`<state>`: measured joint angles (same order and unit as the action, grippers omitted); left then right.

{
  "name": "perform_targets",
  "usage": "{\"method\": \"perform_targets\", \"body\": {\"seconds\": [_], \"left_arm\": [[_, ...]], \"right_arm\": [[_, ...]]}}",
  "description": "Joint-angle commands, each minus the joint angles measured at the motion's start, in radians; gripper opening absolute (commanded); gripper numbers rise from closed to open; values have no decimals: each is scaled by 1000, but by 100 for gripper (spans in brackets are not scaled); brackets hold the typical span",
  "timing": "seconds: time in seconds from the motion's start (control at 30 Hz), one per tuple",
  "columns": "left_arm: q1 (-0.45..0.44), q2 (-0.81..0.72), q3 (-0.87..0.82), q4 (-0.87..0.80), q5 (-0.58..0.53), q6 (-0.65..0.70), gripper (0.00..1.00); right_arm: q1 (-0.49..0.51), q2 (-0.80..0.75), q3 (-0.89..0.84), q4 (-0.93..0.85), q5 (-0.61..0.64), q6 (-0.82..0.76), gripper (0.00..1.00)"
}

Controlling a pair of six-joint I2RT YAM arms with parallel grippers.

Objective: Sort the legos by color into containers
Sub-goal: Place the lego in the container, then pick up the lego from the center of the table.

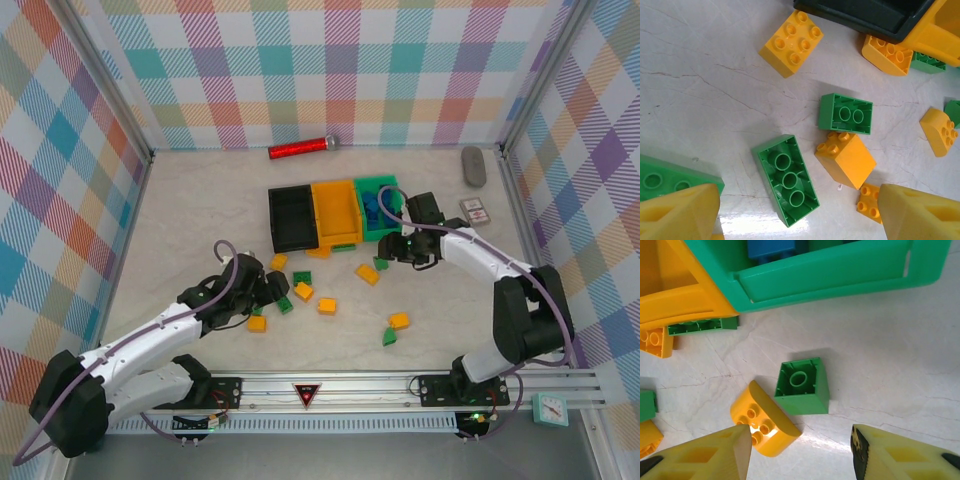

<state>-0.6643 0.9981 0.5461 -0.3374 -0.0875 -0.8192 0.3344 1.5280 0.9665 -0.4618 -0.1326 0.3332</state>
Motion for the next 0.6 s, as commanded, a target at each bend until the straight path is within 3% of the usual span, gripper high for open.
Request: {"method": "perform_targets", "body": {"seconds": [0.0, 0.57], "left_arm": [[-21, -5, -6, 5, -4, -14, 82], [-34, -45, -11, -35, -26, -26, 82]], "right_arm": [[17, 49, 13, 42, -7, 13, 55], [49, 222, 92, 37, 71, -18, 51]]}}
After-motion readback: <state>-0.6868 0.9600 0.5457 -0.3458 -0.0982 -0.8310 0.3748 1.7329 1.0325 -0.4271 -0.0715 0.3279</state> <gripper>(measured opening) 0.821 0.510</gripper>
